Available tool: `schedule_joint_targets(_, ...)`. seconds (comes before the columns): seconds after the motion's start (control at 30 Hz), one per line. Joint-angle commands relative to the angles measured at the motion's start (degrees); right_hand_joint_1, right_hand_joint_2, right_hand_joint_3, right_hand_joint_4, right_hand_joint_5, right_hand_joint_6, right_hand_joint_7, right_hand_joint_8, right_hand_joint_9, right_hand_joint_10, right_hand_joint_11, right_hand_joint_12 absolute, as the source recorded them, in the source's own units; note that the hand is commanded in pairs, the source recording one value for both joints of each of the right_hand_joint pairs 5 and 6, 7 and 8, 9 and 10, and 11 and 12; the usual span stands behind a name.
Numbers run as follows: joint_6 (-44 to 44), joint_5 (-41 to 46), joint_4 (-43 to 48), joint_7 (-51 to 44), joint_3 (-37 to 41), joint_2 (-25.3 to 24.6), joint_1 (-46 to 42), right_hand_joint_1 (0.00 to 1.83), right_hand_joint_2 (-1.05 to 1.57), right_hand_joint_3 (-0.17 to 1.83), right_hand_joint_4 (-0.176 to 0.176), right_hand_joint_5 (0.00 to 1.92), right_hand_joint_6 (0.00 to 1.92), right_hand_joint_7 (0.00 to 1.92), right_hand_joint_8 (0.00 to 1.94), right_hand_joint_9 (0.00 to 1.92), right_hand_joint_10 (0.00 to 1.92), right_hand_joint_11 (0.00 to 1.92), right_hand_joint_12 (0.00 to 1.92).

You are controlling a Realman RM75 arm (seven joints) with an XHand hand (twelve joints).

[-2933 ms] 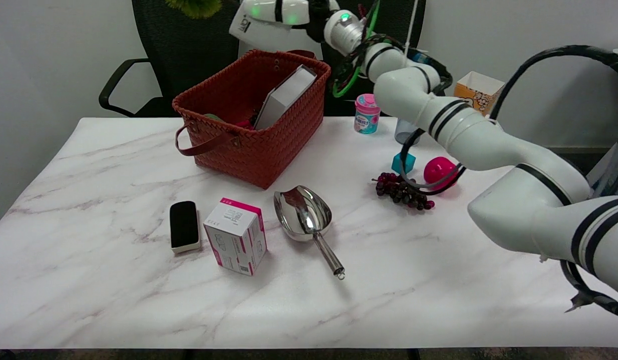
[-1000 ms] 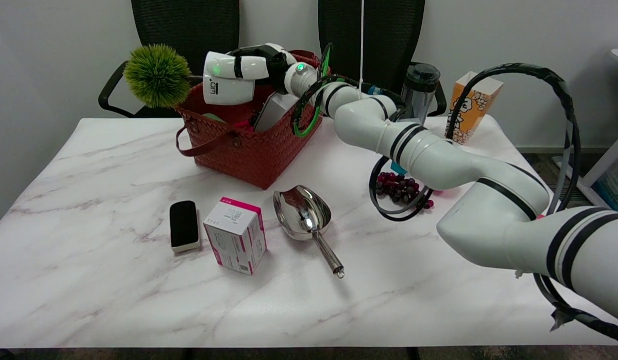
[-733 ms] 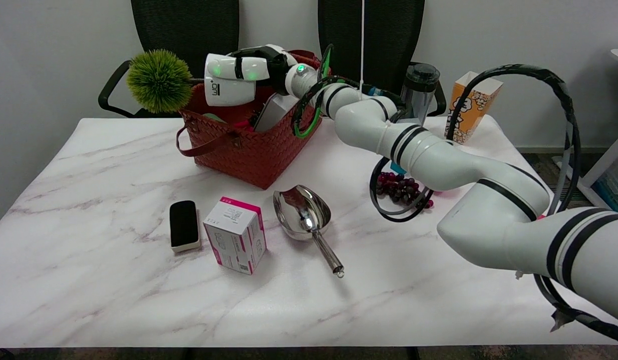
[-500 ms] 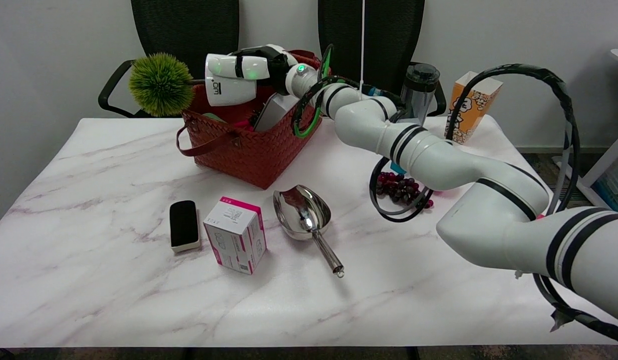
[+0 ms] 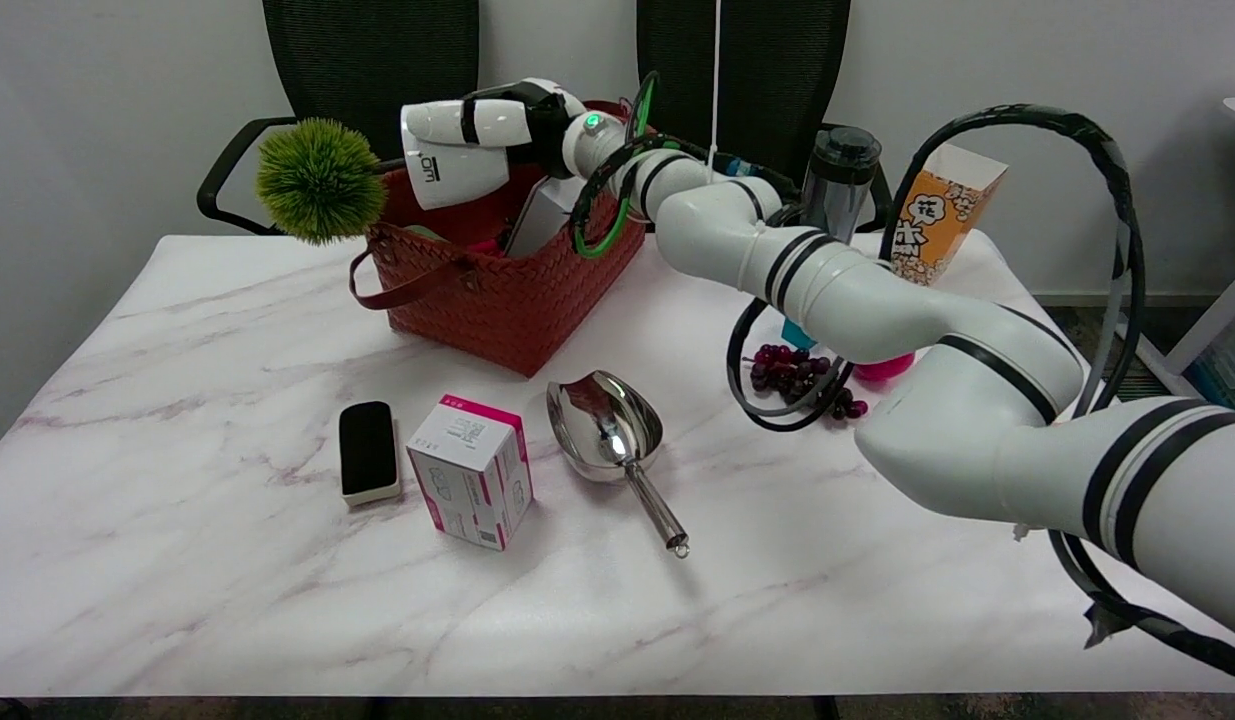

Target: Place the potted plant into the brown storage basket.

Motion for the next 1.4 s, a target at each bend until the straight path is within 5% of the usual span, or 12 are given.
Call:
schedule_joint_targets(0.03,1.3,0.0,-1.7,-1.2,0.4,-2.0,2.7,1.10,0.86,0.65,0.000,0.82,0.82,1.21,1.21,1.02,1.02,0.67,0.67)
schedule_joint_targets(0.97,0.8,-0.4,-13.5,-5.5,5.0,-3.7,7.1,1.08,0.89,0.67,0.000,0.82,0.82,1.23,1.23,1.02,1.02,0.66,0.66)
schedule_joint_targets(1.4,2.7,0.0,-15.6,-18.3,14.5,-3.4,7.1,1.05,0.92,0.71,0.000,0.85,0.85,1.24,1.24,0.98,0.98,0.61,0.61)
